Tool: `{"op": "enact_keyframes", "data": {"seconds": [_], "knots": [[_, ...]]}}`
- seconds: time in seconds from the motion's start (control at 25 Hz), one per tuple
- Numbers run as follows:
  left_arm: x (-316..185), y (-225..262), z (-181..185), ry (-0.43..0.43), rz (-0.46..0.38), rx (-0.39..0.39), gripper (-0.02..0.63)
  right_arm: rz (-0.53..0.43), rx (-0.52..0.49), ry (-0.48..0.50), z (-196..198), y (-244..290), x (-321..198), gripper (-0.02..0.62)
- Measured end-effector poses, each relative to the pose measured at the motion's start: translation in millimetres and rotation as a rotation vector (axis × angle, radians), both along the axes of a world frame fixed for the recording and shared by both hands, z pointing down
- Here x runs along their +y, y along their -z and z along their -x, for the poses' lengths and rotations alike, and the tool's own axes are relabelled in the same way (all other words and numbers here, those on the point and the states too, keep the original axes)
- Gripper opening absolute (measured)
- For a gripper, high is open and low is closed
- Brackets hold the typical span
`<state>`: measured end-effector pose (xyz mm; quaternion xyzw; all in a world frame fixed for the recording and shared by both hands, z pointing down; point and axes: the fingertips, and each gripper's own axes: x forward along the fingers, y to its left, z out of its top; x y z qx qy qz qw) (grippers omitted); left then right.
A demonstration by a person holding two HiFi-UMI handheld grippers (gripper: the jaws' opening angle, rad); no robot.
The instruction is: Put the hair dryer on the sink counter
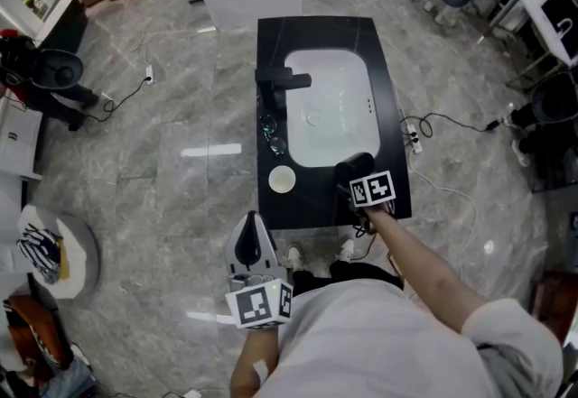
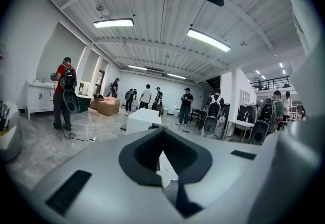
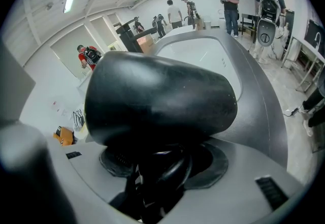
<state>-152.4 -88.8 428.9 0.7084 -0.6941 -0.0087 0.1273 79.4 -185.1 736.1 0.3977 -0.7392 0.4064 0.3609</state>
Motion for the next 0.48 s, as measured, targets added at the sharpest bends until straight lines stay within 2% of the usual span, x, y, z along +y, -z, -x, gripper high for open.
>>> {"op": "enact_keyframes", "data": {"seconds": [0.48], "knots": [[2.8,-1.0,1.9,-0.002,0.003,0.007,0.002,0.016,0.0,0.007,1.9,0.3,1.3,0.244]]}}
